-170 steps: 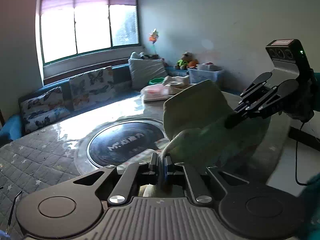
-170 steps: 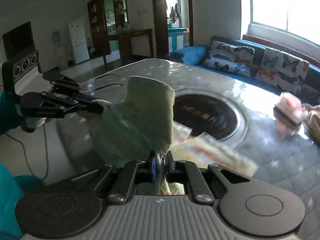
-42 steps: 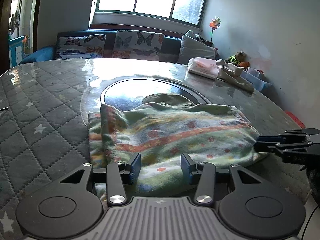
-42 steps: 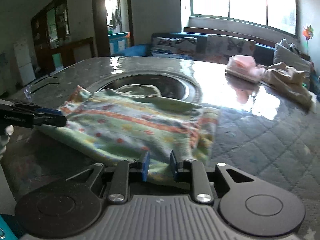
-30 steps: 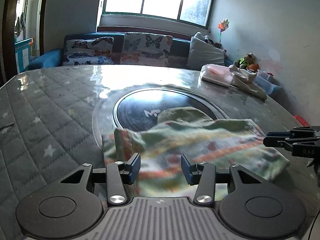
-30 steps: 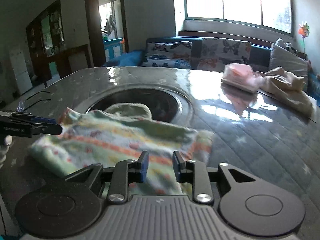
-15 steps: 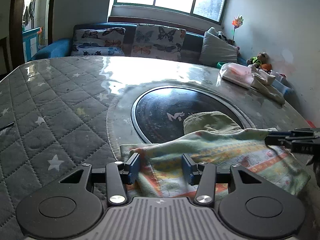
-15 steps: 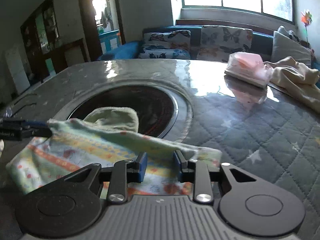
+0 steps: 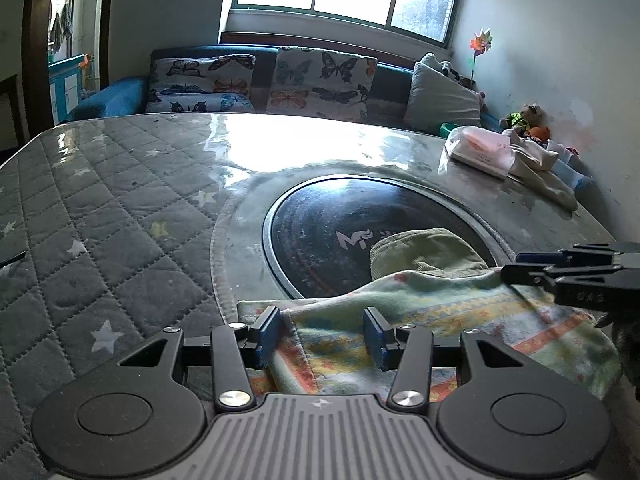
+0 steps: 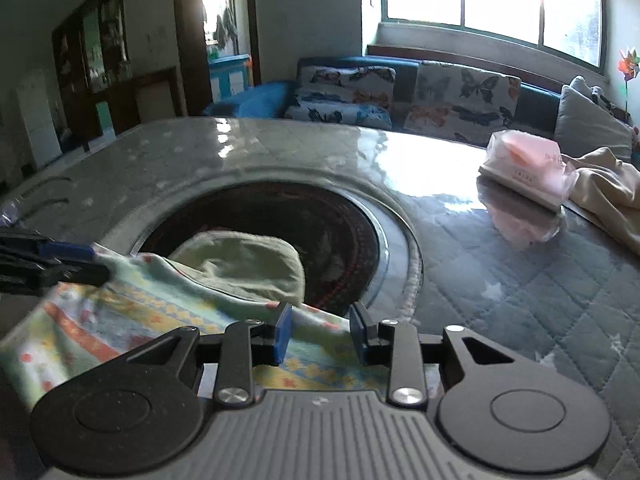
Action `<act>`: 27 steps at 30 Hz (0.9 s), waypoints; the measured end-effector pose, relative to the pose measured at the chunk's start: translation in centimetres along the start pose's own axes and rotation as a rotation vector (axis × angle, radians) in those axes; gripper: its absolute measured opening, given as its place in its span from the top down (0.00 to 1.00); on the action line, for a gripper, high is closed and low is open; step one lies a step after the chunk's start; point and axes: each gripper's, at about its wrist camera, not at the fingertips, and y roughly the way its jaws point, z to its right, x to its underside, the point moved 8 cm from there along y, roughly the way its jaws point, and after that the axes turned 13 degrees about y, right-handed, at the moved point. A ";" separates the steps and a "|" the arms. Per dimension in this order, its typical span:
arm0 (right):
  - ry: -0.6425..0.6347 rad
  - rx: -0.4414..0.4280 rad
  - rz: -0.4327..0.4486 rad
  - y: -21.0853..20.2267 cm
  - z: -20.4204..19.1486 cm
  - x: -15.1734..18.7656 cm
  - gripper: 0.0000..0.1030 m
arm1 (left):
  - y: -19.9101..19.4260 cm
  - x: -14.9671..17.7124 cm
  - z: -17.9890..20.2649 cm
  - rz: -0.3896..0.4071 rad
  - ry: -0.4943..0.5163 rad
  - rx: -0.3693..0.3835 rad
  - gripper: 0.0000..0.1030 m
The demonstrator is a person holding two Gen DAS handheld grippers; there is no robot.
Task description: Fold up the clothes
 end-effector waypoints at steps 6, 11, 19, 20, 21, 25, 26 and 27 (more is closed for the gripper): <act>-0.017 0.002 0.031 -1.7 -0.3 -0.5 0.62 | -0.1 -0.4 0.3 0.004 0.006 -0.011 0.52; -0.029 -0.063 0.042 -3.8 -2.3 0.5 0.45 | -0.5 -0.7 1.0 0.019 0.008 -0.007 0.51; -0.103 -0.125 -0.013 -4.6 -5.9 4.2 0.31 | 0.3 -0.8 2.1 -0.002 0.040 -0.030 0.50; -0.115 -0.125 -0.015 -4.8 -6.1 4.5 0.30 | 0.4 -0.8 2.0 -0.006 0.041 -0.035 0.51; -0.131 -0.124 -0.011 -5.0 -6.5 4.7 0.29 | 0.4 -0.8 2.0 -0.006 0.042 -0.037 0.51; -0.163 -0.133 0.022 -6.3 -7.5 4.9 0.19 | -0.2 -0.8 2.0 0.000 0.035 -0.045 0.49; -0.168 -0.138 0.028 -6.4 -7.7 4.9 0.17 | -0.5 -0.8 2.0 0.001 0.030 -0.045 0.47; -0.178 -0.141 0.031 -6.5 -7.9 5.0 0.16 | -0.7 -0.7 2.0 0.002 0.026 -0.046 0.46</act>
